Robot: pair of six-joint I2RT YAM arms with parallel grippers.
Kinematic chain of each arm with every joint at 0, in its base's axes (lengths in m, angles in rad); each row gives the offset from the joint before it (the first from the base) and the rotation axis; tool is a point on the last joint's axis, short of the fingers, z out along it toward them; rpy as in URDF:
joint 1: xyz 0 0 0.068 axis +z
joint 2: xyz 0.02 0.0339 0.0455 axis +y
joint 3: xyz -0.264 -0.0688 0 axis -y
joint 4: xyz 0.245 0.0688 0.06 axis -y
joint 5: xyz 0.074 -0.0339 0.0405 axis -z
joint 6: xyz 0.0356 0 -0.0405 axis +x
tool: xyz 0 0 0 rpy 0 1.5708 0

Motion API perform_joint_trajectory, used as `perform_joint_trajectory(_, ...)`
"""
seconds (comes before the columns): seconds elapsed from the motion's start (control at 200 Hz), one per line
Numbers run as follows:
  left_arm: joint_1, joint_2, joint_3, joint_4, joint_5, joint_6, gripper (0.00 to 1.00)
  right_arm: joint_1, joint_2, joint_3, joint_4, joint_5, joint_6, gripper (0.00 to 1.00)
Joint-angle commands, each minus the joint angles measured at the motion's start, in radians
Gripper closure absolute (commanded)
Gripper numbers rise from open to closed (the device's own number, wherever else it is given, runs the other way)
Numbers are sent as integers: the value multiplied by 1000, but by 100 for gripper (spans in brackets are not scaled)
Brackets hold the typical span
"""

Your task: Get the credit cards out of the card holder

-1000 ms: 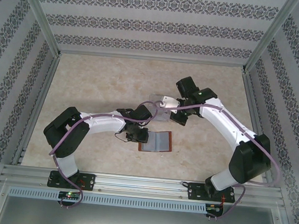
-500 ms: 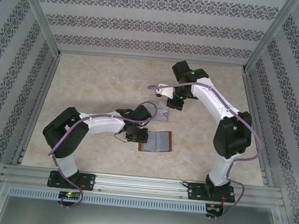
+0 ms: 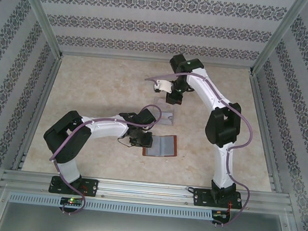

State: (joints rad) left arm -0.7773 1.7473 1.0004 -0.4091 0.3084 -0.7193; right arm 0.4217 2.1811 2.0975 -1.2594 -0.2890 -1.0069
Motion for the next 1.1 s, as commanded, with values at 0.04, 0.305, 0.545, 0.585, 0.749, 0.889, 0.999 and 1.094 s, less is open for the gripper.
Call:
perform_joint_trajectory(0.04,-20,34,-43,-79,-8,-12,81,12,64,95,-100,-2,-44,100)
perform_joint_trajectory(0.305,-20,31,-52,-76,-8,-16,81,31,146,186,-161,39,-88,100)
perform_joint_trajectory(0.545,-20,28,-58,-74,-10,-19,81,43,199,219,-206,56,-107,100)
perform_joint_trajectory(0.585,-20,29,-58,-74,-10,-19,81,44,204,220,-210,56,-110,100)
perform_joint_trajectory(0.749,-21,30,-60,-69,-6,-22,81,50,216,207,-216,52,-113,100)
perform_joint_trajectory(0.889,-20,31,-60,-69,-8,-23,81,53,232,205,-221,48,-113,100)
perform_joint_trajectory(0.999,-20,32,-60,-69,-8,-22,81,58,248,208,-220,47,-112,98)
perform_joint_trajectory(1.094,-20,38,-57,-69,-3,-20,81,67,264,215,-221,48,-106,96)
